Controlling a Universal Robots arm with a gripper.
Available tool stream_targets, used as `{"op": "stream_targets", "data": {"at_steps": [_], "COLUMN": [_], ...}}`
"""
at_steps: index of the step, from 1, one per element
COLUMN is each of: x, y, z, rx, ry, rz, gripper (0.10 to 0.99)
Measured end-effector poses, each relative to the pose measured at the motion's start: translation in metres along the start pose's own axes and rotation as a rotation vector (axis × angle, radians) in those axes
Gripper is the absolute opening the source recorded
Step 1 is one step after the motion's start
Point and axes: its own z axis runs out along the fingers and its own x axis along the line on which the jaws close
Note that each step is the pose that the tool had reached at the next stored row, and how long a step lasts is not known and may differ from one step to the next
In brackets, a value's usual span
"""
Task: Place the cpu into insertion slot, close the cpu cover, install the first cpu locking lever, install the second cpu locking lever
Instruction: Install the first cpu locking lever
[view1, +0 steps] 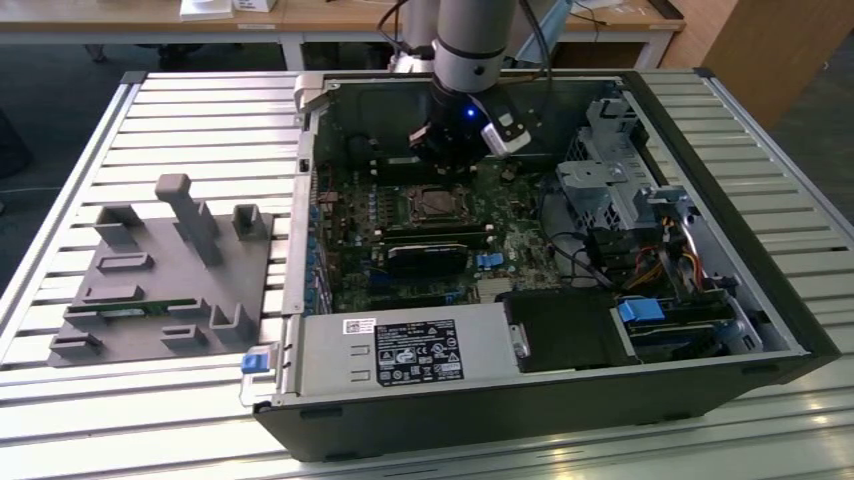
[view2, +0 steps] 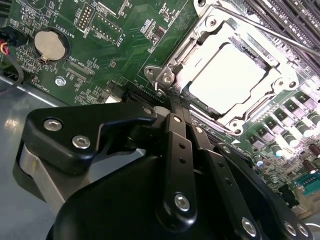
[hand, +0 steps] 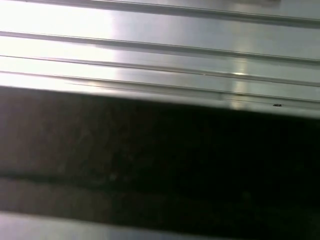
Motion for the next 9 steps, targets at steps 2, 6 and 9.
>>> {"op": "stream_targets", "data": {"at_steps": [2,6,9], "x": [-0.0003,-0.0005,-0.0005], "y": [0.0003,0.0012,0.0016], "z": [0.0013,0.0017,-0.0012], "rx": [0.000,-0.001,-0.002], "ry": [0.0019,0.0024,0.0019], "rz": [0.000,0.000,0.000], "gripper": [0.106,0.106,0.106]}}
